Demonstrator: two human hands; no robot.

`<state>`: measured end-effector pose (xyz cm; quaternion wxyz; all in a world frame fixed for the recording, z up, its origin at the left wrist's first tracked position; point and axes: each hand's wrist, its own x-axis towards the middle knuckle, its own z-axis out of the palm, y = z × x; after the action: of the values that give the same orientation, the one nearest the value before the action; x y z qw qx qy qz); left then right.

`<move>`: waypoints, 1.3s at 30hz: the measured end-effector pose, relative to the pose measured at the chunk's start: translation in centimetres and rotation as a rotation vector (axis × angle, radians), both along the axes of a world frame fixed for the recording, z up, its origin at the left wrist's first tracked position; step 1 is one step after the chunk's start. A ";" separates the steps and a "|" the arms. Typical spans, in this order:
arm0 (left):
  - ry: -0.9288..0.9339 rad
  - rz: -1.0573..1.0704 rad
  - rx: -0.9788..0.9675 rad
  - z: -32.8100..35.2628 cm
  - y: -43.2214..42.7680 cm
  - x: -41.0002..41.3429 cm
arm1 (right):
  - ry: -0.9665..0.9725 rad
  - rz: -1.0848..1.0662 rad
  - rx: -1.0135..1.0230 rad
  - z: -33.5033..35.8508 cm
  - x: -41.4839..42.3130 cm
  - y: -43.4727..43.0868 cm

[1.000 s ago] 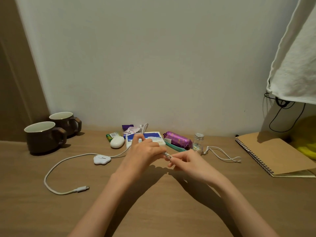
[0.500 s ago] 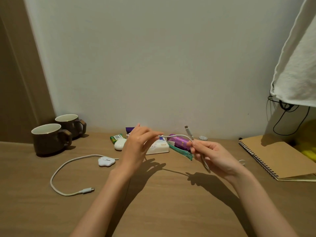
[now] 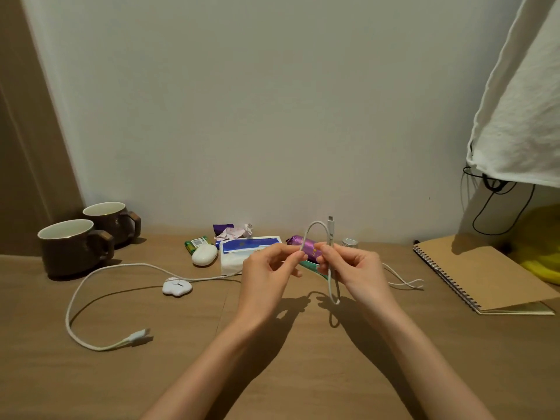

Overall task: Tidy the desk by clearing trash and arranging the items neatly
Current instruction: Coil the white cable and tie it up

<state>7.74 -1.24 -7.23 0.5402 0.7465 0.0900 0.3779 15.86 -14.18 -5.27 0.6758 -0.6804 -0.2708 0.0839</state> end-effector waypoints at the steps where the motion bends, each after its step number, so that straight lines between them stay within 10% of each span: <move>1: 0.014 -0.011 0.013 -0.2 -0.1 0.0 | -0.011 -0.011 -0.024 0.0 0.0 0.0; 18: 0.168 -0.034 0.430 -0.9 -0.2 -0.3 | -0.044 0.050 -0.179 -0.8 0.3 0.1; 28: 0.214 -0.086 0.505 -1.1 0.1 -0.5 | 0.591 0.062 0.387 0.1 1.2 -0.4; 33: 0.343 -0.244 0.358 -1.4 -0.9 -0.2 | 0.563 0.128 0.447 -0.2 0.3 0.5; 39: 0.379 -0.488 -0.285 -0.3 -1.4 -0.3 | 0.391 0.105 0.303 -0.6 0.2 0.5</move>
<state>7.45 -2.62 -7.56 0.6873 0.7200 0.0596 0.0756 16.03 -13.70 -5.85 0.8043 -0.5271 -0.1794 0.2075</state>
